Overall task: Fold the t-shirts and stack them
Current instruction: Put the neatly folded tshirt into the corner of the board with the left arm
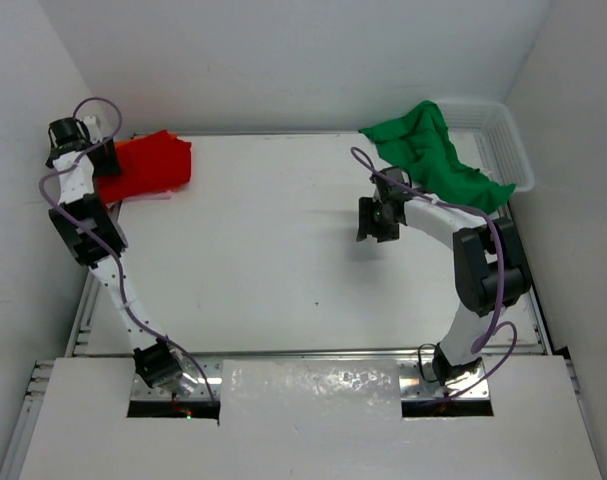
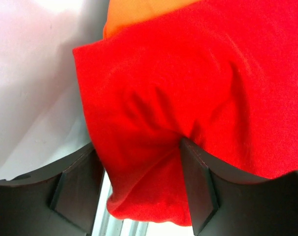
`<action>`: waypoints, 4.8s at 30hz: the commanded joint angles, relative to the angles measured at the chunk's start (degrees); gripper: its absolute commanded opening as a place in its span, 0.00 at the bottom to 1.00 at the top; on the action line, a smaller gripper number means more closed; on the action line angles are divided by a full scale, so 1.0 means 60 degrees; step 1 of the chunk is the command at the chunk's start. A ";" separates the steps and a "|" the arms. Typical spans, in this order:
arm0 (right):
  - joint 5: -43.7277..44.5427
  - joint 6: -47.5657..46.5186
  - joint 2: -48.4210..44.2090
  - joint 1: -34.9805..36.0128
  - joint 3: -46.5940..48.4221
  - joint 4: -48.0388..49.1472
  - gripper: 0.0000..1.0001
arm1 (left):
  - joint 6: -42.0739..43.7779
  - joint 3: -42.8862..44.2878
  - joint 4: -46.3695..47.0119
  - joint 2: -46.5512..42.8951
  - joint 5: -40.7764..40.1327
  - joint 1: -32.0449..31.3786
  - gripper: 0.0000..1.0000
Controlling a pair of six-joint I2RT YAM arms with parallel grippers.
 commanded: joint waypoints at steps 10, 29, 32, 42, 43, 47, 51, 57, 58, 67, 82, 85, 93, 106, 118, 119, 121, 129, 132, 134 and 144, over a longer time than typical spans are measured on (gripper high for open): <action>-0.0191 -0.0117 -0.0065 -0.0057 0.0165 0.0068 0.56 | 0.0501 -0.1892 0.1980 -0.3556 -0.2214 -0.2055 0.61; -0.0191 -0.0147 0.0037 -0.0071 0.0018 -0.0020 0.55 | -0.0216 -0.0341 0.2246 -0.0746 -0.4897 -0.3671 0.56; -0.0103 -0.0205 0.0037 -0.0071 -0.0040 -0.0107 0.55 | -0.0523 -0.0355 0.2320 -0.0687 -0.4414 -0.3671 0.51; 0.0058 -0.0367 -0.0051 -0.0057 -0.0480 -0.0108 0.55 | -0.0991 -0.0399 0.2144 -0.0306 -0.3535 -0.3729 0.51; 0.0058 -0.0352 -0.0007 -0.0071 -0.0465 -0.0122 0.55 | -0.1065 -0.0399 0.2202 -0.0306 -0.3520 -0.3729 0.53; 0.0044 -0.0367 0.0008 -0.0071 -0.0451 -0.0122 0.55 | -0.1271 -0.0268 0.2320 -0.0101 -0.3796 -0.3744 0.55; 0.0131 -0.0469 -0.0095 -0.0056 -0.0509 -0.0152 0.55 | -0.1066 -0.0209 0.2247 0.0118 -0.4222 -0.3773 0.43; 0.0102 -0.0469 -0.0065 -0.0071 -0.0348 -0.0225 0.55 | -0.0978 -0.0267 0.1998 0.0353 -0.4383 -0.3773 0.14; 0.0102 -0.0469 -0.0065 -0.0057 -0.0333 -0.0210 0.55 | -0.0978 -0.0326 0.2027 0.0310 -0.4413 -0.3773 0.09; 0.0117 -0.0454 -0.0080 -0.0071 -0.0362 -0.0196 0.55 | -0.0627 -0.1043 0.2802 -0.0948 -0.4384 -0.4080 0.00; 0.0175 -0.0484 -0.0066 -0.0071 -0.0392 -0.0137 0.55 | 0.0326 -0.2039 0.3888 -0.1698 -0.4413 -0.4828 0.00; 0.0161 -0.0528 -0.0036 -0.0071 -0.0348 -0.0181 0.55 | 0.0340 -0.2171 0.3509 -0.1436 -0.4195 -0.4828 0.00; 0.0204 -0.0572 -0.0051 -0.0071 -0.0245 -0.0298 0.55 | 0.0736 -0.2099 0.2834 -0.0658 -0.4853 -0.4843 0.44; 0.0278 -0.0571 -0.0124 -0.0071 -0.0231 -0.0357 0.55 | 0.0253 -0.1367 0.1663 -0.0995 -0.1732 -0.4843 0.49; 0.0219 -0.0572 -0.0461 -0.0203 -0.0041 -0.0474 0.56 | 0.0092 -0.3439 0.0064 -0.4624 -0.1250 -0.4507 0.57; 0.0205 -0.0572 -0.0504 -0.0203 0.0018 -0.0546 0.56 | 0.0106 -0.3838 0.0035 -0.5207 -0.0901 -0.4216 0.58; 0.0205 -0.0543 -0.0679 -0.0232 0.0062 -0.0620 0.56 | 0.0091 -0.4918 -0.0154 -0.5796 -0.0650 -0.3936 0.61; 0.0424 -0.0513 -0.2188 -0.0466 -0.1106 -0.0752 0.59 | 0.2171 -1.0952 -0.0593 -0.9165 0.0245 -0.4374 0.58; 0.0424 -0.0455 -0.3095 -0.0525 -0.1984 -0.0607 0.63 | 0.2537 -1.2333 -0.0508 -0.9940 -0.0133 -0.4374 0.55; 0.0424 -0.0440 -0.3811 -0.0598 -0.2585 -0.0533 0.65 | 0.3018 -1.3725 -0.0274 -1.0701 -0.0282 -0.4374 0.55; 0.0236 0.0028 -0.5762 -0.0628 -0.4493 -0.0138 0.68 | 0.3345 -1.7579 0.2244 -1.2420 -0.1249 -0.5765 0.57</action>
